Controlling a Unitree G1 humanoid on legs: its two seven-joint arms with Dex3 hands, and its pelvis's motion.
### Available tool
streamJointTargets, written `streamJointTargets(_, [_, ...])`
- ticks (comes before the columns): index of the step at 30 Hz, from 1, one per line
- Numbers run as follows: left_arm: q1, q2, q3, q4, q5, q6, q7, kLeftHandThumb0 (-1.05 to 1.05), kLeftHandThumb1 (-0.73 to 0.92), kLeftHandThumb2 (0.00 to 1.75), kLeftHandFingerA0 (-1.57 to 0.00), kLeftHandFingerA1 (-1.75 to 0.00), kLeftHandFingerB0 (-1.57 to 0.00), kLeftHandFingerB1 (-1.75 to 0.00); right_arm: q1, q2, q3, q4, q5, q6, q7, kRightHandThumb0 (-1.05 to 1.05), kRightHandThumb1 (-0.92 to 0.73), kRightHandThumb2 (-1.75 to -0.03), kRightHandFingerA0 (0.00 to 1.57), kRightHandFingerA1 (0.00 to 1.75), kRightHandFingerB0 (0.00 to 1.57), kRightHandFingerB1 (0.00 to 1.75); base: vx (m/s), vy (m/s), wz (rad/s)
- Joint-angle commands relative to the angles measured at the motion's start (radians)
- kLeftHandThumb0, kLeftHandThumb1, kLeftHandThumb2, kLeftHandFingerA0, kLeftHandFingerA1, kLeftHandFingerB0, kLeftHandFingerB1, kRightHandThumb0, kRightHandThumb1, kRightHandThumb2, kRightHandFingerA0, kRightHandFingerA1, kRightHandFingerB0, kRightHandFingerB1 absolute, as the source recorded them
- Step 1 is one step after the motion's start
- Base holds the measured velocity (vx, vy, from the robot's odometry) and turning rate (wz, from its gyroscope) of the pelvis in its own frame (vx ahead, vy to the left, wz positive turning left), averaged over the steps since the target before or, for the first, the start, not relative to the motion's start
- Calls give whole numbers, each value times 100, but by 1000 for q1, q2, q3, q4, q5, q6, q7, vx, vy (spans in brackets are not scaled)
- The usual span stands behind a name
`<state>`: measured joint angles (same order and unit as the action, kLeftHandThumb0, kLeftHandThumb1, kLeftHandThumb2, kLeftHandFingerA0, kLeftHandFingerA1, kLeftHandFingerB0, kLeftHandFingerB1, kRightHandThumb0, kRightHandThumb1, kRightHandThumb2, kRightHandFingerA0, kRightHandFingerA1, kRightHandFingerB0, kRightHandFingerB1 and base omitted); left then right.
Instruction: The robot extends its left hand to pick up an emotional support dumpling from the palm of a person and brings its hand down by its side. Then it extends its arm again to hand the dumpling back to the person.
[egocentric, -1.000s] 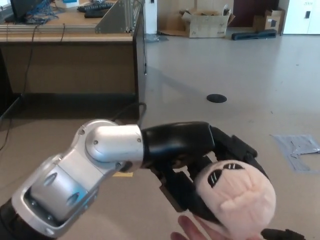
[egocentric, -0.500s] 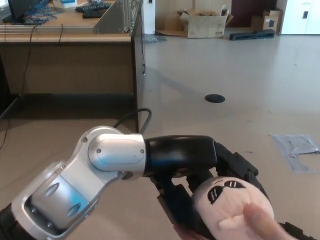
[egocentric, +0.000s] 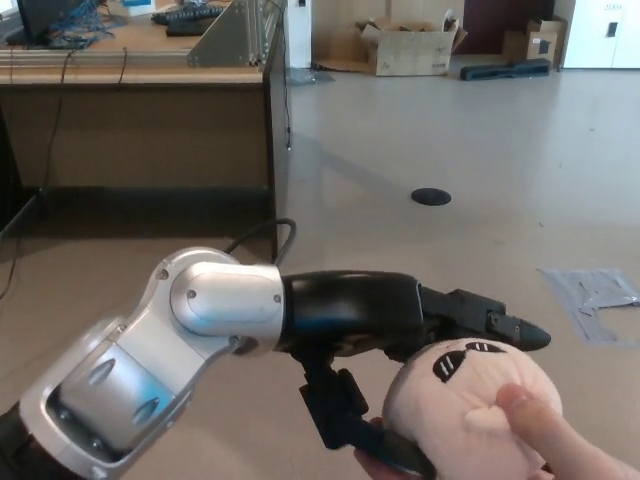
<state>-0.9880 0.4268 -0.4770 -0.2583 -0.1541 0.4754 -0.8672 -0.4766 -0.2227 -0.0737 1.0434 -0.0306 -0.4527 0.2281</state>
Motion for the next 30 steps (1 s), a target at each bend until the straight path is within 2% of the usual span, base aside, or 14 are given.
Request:
streamJointTargets(1, [-28,14,18,7,8,12,-51,-73,42,83,0,0,0,0,-14,-13,-6,-2,3,20,-14,-49,-64,-60,42,37,22,28,0,0,0])
streamJointTargets(3, [-28,13,19,7,10,13,-53,-73,42,83,0,0,0,0,-14,-13,-6,-2,3,20,-14,-49,-64,-60,42,37,22,28,0,0,0])
streamJointTargets(4, [-32,11,45,13,-8,15,-57,-84,47,56,0,0,0,0,-14,-10,-9,-8,8,26,-12,-54,-62,-59,43,37,22,28,0,0,0])
streamJointTargets(7, [-44,8,115,30,-52,15,-67,-83,46,56,0,0,0,0,-12,-3,-17,-26,20,43,-7,-60,-51,-79,35,48,17,39,0,0,0])
streamJointTargets(9, [-80,19,222,59,-114,26,-78,-80,47,55,0,-1,0,0,-11,-3,-18,-39,23,59,3,-62,-52,-80,33,47,15,39,0,0,0])
streamJointTargets(10, [-85,24,251,61,-123,18,-77,-73,42,82,0,-8,0,0,-8,-4,-14,-40,16,44,2,-62,-53,-80,33,49,15,39,0,0,0])
streamJointTargets(14, [-89,20,295,63,-127,6,-86,-73,42,82,0,-8,0,0,-2,-6,-8,-46,7,24,-1,-62,-53,-80,33,49,15,39,0,0,0])
streamJointTargets(15, [-76,64,356,53,-151,45,-87,-74,44,55,0,-15,0,0,-5,-4,-14,-42,16,42,4,-63,-51,-80,32,47,17,39,0,0,0])
streamJointTargets(16, [-40,140,457,38,-186,94,-87,-66,38,79,0,-14,0,-5,-7,-1,-23,-38,29,70,10,-62,-52,-80,31,47,17,39,0,0,0])
streamJointTargets(22, [159,215,548,64,-160,-21,-88,-59,34,79,0,-24,0,-13,27,-7,-17,-46,13,57,3,-62,-52,-80,32,48,16,39,0,0,0])
streamJointTargets(24, [387,185,637,140,-79,-252,-4,-67,41,80,-4,-28,-5,-13,48,-8,-20,-43,15,65,3,-61,-52,-80,33,47,17,39,0,0,0])
streamJointTargets(27, [393,185,638,141,-80,-264,-4,-67,41,80,-4,-28,-5,-13,49,-7,-20,-44,15,65,3,-61,-52,-80,33,47,17,39,0,0,0])
streamJointTargets(29, [663,188,699,382,142,-689,219,-79,54,86,-6,-40,-11,-23,82,15,-17,-54,13,50,-17,-60,-51,-79,33,48,16,39,0,0,0])
streamJointTargets(30, [684,192,698,416,165,-728,247,-79,54,86,-6,-40,-11,-23,86,16,-19,-55,13,47,-19,-60,-51,-79,33,48,16,39,0,0,0])
